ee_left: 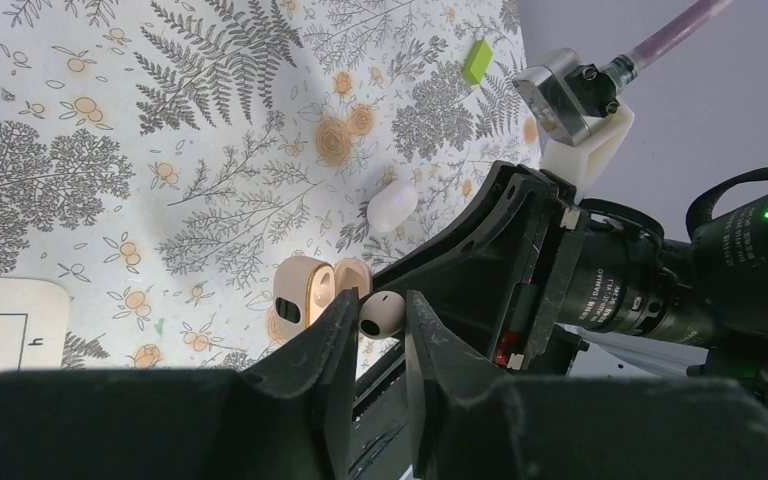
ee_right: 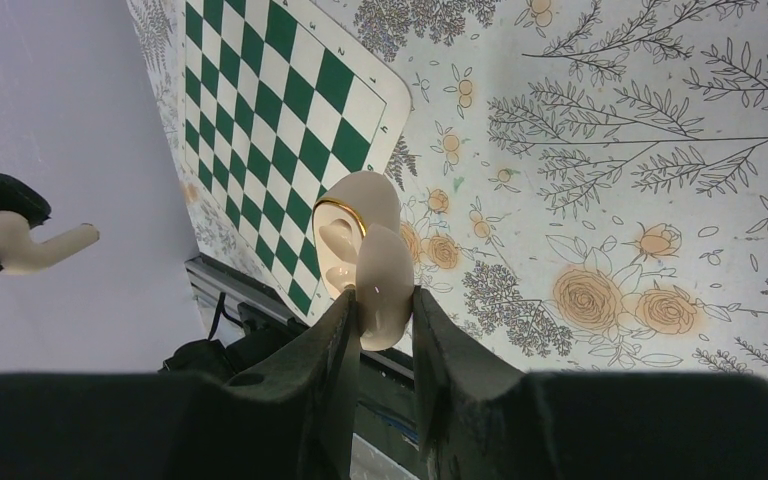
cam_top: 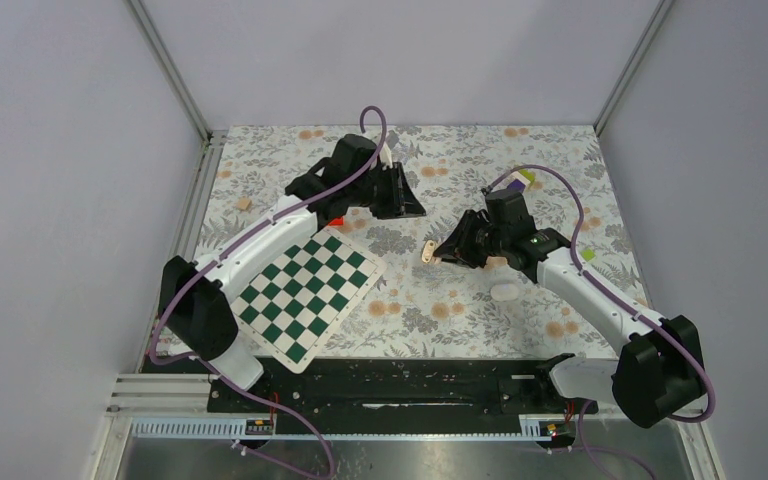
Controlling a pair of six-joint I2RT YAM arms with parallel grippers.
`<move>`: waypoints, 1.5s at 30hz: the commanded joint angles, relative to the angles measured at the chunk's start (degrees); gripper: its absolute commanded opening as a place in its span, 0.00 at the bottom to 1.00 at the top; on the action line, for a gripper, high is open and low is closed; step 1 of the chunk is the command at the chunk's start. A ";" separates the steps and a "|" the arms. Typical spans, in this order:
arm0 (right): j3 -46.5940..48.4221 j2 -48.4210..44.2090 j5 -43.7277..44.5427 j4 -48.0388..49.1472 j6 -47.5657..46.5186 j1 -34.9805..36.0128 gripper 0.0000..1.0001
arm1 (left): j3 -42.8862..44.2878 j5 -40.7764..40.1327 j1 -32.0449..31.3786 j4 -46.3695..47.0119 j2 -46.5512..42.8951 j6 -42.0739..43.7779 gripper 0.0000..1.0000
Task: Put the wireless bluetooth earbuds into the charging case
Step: Insert the left earbud into the left side groove of the charging case.
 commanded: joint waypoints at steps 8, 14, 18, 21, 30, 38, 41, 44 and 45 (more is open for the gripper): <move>1.69 -0.78 1.64 1.54 0.66 0.47 0.00 | -3.40 0.98 -1.12 7.71 -3.48 -2.81 0.00; 1.91 -0.83 1.41 1.55 0.75 0.46 0.00 | -3.57 0.29 -2.08 8.48 -3.60 -3.33 0.00; 1.77 -0.99 1.18 1.41 0.83 0.46 0.00 | -3.39 1.75 -2.43 9.01 -2.93 -3.10 0.00; 1.67 -1.12 1.25 1.28 0.60 0.44 0.00 | -2.57 4.50 -2.49 9.01 -1.92 -2.20 0.00; 1.05 -1.95 2.05 0.85 0.32 0.46 0.00 | -0.53 7.47 -2.47 5.68 -0.65 2.00 0.00; 1.82 -1.66 0.42 0.79 0.10 0.48 0.00 | -2.46 7.93 -2.86 8.84 -0.06 1.05 0.00; 2.02 -1.62 -0.85 0.80 0.17 0.49 0.00 | -2.29 8.10 -2.91 9.04 0.58 1.15 0.00; 1.78 -1.90 -1.01 1.22 0.64 0.52 0.00 | -3.15 6.17 -3.10 9.94 0.64 0.62 0.00; 1.71 -2.03 -0.84 1.39 0.77 0.50 0.00 | -3.50 4.97 -3.21 10.27 0.59 0.18 0.00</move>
